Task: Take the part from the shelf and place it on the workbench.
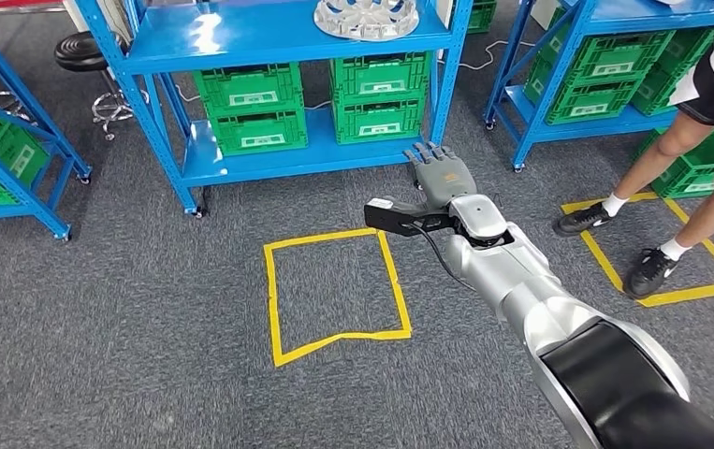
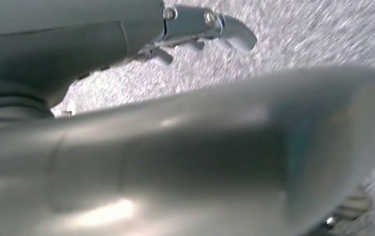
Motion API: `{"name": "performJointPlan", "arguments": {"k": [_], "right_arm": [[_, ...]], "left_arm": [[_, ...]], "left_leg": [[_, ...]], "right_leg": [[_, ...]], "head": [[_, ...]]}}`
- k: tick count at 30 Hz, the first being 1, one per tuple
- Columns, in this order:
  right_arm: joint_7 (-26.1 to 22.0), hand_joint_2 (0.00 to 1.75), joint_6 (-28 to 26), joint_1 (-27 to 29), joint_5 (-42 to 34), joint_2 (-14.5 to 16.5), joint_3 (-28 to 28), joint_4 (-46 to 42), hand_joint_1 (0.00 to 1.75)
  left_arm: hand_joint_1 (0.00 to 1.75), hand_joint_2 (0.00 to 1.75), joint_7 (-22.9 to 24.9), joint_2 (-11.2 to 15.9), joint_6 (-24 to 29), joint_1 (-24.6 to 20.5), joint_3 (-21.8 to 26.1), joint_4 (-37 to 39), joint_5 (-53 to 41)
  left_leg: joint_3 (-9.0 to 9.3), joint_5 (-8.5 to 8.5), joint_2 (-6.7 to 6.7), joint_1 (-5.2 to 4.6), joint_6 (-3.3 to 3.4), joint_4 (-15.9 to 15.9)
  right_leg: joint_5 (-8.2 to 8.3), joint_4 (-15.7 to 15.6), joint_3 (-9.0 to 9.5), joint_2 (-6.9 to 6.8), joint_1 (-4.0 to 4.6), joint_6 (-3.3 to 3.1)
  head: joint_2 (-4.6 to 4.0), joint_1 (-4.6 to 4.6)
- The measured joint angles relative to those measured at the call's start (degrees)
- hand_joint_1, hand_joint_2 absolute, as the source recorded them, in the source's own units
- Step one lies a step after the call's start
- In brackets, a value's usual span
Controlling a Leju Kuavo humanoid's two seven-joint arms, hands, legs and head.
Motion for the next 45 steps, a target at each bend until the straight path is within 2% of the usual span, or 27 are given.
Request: {"name": "performJointPlan", "arguments": {"k": [1,2,4,6,9,11,13,14,16,17,19,20,22,24,26,27,28,30,31,32,35,37,38,41,43,44,45], "right_arm": [[-0.03,0.0,0.0,-0.05,-0.09,0.0,0.07,0.02,0.0],[-0.08,0.0,0.02,-0.07,-0.23,0.0,0.18,0.04,0.0],[-0.27,0.0,0.1,-0.16,-0.62,-0.08,0.42,0.07,0.0],[-0.5,0.0,0.13,-0.51,-1.01,-0.18,0.71,0.09,0.0],[-0.86,0.0,0.04,-0.86,-1.58,-0.19,1.23,0.21,0.0],[-1.02,0.0,-0.06,-0.7,-2.02,-0.2,1.48,0.46,0.0],[-1.11,0.0,-0.29,-0.62,-2.35,-0.21,1.71,0.62,0.0],[-1.14,0.0,-0.47,-0.63,-2.49,-0.21,1.88,0.67,0.0],[-1.2,0.0,-0.86,-0.7,-2.76,-0.23,2.16,0.78,0.0],[-1.21,0.0,-1.06,-0.71,-2.91,-0.29,2.27,0.83,0.0],[-1.23,0.0,-1.46,-0.66,-3.21,-0.54,2.36,0.85,0.0],[-1.27,0.0,-1.67,-0.6,-3.35,-0.7,2.39,0.85,0.0],[-1.34,0.0,-1.96,-0.55,-3.49,-1.02,2.43,0.85,0.0],[-1.34,0.0,-2.07,-0.24,-3.51,-1.32,2.45,0.93,0.0],[-1.31,0.0,-2.14,0.32,-3.45,-1.64,2.46,1.1,0.0],[-1.3,0.0,-2.18,0.55,-3.42,-1.8,2.49,1.18,0.0],[-1.31,0.0,-2.19,0.68,-3.39,-1.97,2.5,1.24,0.0],[-1.36,0.0,-2.21,0.75,-3.43,-2.33,2.55,1.36,0.0],[-1.39,0.0,-2.2,0.76,-3.5,-2.5,2.56,1.43,0.0],[-1.45,0.0,-2.2,0.78,-3.57,-2.64,2.59,1.48,0.0],[-1.58,0.0,-2.19,0.56,-3.74,-2.9,2.66,1.51,0.0],[-1.58,0.0,-2.13,0.31,-3.78,-2.97,2.67,1.51,0.0],[-1.57,0.0,-2.09,0.29,-3.79,-2.99,2.67,1.51,0.0],[-1.54,0.0,-2.09,0.52,-3.86,-3.03,2.7,1.51,0.0],[-1.47,0.0,-2.11,0.78,-3.9,-3.11,2.7,1.51,0.0],[-1.43,0.0,-2.13,0.87,-3.92,-3.16,2.7,1.51,0.0],[-1.39,0.0,-2.14,0.91,-3.93,-3.19,2.7,1.51,0.0]], "left_arm": [[0.0,0.0,0.01,0.0,0.0,-0.08,0.0,0.0,-0.01],[0.0,0.0,0.01,0.0,0.0,-0.12,0.0,0.0,-0.03],[0.0,0.0,0.08,0.05,0.0,-0.13,0.01,0.0,-0.07],[0.0,0.0,0.14,0.11,0.0,-0.2,0.02,0.0,-0.08],[0.0,0.0,0.21,0.11,0.01,-0.32,0.02,0.01,-0.1],[0.0,0.0,0.28,0.13,0.02,-0.12,0.02,0.02,-0.09],[0.0,0.0,0.22,0.21,0.02,0.09,0.02,0.02,-0.07],[0.0,0.0,0.14,0.25,0.02,0.2,0.02,0.03,-0.06],[0.0,0.0,-0.01,0.31,0.02,0.24,0.02,0.05,-0.04],[0.0,0.0,-0.05,0.31,0.03,0.24,0.02,0.05,-0.07],[0.0,0.0,-0.02,0.29,0.07,0.18,0.02,0.02,-0.19],[0.0,0.0,0.03,0.29,0.1,0.21,0.02,0.01,-0.27],[0.0,0.0,0.08,0.33,0.15,0.12,0.03,0.0,-0.39],[0.0,0.0,0.12,0.37,0.17,0.0,0.04,0.0,-0.46],[0.0,0.0,0.16,0.33,0.17,0.03,0.04,0.01,-0.5],[0.0,0.0,0.19,0.31,0.17,0.06,0.04,0.01,-0.53],[0.0,0.0,0.19,0.29,0.17,0.07,0.04,0.01,-0.57],[0.0,0.0,0.26,0.23,0.17,0.01,0.04,0.02,-0.69],[0.0,0.0,0.32,0.17,0.17,-0.09,0.04,0.04,-0.76],[0.0,0.0,0.39,0.1,0.17,-0.16,0.04,0.04,-0.82],[0.0,0.0,0.46,0.03,0.17,-0.29,0.04,0.01,-0.97],[0.0,0.0,0.34,0.02,0.17,-0.37,0.04,0.0,-1.03],[0.0,0.0,0.28,0.01,0.17,-0.39,0.04,0.0,-1.08],[0.0,0.0,0.26,-0.02,0.17,-0.32,0.04,0.0,-1.2],[0.0,0.0,0.26,-0.02,0.17,-0.22,0.04,0.01,-1.24],[0.0,0.0,0.26,-0.02,0.17,-0.19,0.04,0.02,-1.26],[0.0,0.0,0.26,-0.02,0.17,-0.16,0.04,0.02,-1.27]], "left_leg": [[0.14,-0.35,0.02,-0.05,-0.36,0.0],[0.23,-0.5,0.04,-0.09,-0.75,0.2],[0.33,-0.81,0.1,-0.07,-1.46,0.54],[-0.67,-1.53,0.21,0.02,-2.04,3.0],[-6.53,-4.49,0.32,0.36,-2.87,12.53],[-9.69,-5.23,0.35,0.51,-3.12,15.81],[-9.26,-2.16,0.38,0.61,-3.03,11.79],[-8.11,0.72,0.42,0.64,-2.89,7.76],[-6.27,3.97,0.49,0.45,-2.31,1.96],[-5.85,4.51,0.49,0.36,-1.89,0.65],[-5.23,3.93,0.42,0.33,-0.93,0.45],[-4.74,3.73,0.35,0.4,-0.5,0.26],[-3.47,3.05,0.27,0.54,0.3,-0.08],[-2.36,2.04,0.18,0.5,0.7,-0.23],[-1.01,0.84,0.02,0.46,0.74,-0.23],[-0.2,0.18,-0.05,0.44,0.69,-0.21],[0.64,-0.48,-0.09,0.4,0.61,-0.19],[2.1,-1.84,-0.12,0.28,0.32,-0.1],[2.63,-2.46,-0.17,0.2,0.05,-0.1],[3.04,-2.95,-0.21,0.14,-0.24,-0.24],[3.76,-3.07,-0.25,0.05,-1.23,0.33],[1.7,-2.7,-0.11,0.11,-1.87,4.45],[-0.55,-3.21,0.0,0.22,-2.19,7.86],[-6.76,-7.25,0.16,0.49,-2.79,15.7],[-8.45,-8.7,0.27,0.57,-2.98,15.42],[-8.61,-7.97,0.33,0.62,-3.03,13.47],[-8.16,-5.45,0.38,0.68,-3.06,10.16]], "right_leg": [[0.78,-1.85,0.63,-0.07,0.17,-0.36],[0.59,-2.45,0.84,-0.08,0.29,-0.78],[0.67,-2.74,1.51,0.0,0.22,-1.68],[0.3,-2.92,2.47,0.07,-0.03,-2.46],[-0.78,-2.98,3.81,0.15,-0.15,-2.92],[-1.78,-2.98,4.99,0.2,-0.17,-2.83],[-2.94,-2.97,6.53,0.24,-0.25,-2.59],[-3.58,-2.99,7.23,0.24,-0.29,-2.37],[-4.7,-3.11,8.22,0.28,-0.2,-1.73],[-5.02,-3.22,8.53,0.3,-0.12,-1.34],[-4.95,-2.93,8.74,0.3,-0.03,-0.61],[-4.51,-1.67,8.27,0.25,-0.06,-0.32],[-4.04,3.91,4.87,0.15,-0.15,0.05],[-5.96,10.71,-0.37,0.13,-0.17,0.33],[-8.48,13.17,-4.06,0.13,-0.17,0.5],[-8.34,11.95,-4.68,0.13,-0.16,0.46],[-6.68,9.16,-4.44,0.12,-0.13,0.32],[-0.53,1.74,-2.93,0.08,0.15,-0.25],[1.93,-0.99,-2.21,0.06,0.34,-0.52],[3.43,-2.57,-1.68,0.09,0.54,-0.78],[3.39,-3.58,-0.19,0.26,0.4,-1.63],[2.69,-3.84,1.24,0.27,0.08,-2.33],[2.14,-3.91,1.96,0.26,0.01,-2.54],[0.58,-3.92,3.7,0.3,-0.09,-2.63],[-0.56,-3.91,5.14,0.35,-0.21,-2.47],[-1.3,-3.91,6.11,0.37,-0.3,-2.33],[-2.09,-3.91,7.07,0.37,-0.39,-2.14]], "head": [[0.0,-0.04],[-0.01,-0.08],[-0.01,-0.08],[-0.01,-0.22],[-0.01,-0.5],[-0.01,-0.51],[-0.01,-0.51],[-0.01,-0.52],[-0.01,-0.66],[-0.01,-0.72],[-0.01,-0.78],[-0.01,-0.73],[-0.01,-0.64],[-0.01,-0.56],[-0.01,-0.55],[-0.01,-0.56],[-0.01,-0.55],[-0.01,-0.6],[-0.01,-0.6],[-0.01,-0.59],[0.0,-0.62],[0.0,-0.72],[-0.01,-0.77],[-0.01,-0.79],[-0.01,-0.79],[-0.01,-0.78],[-0.01,-0.79]]}}
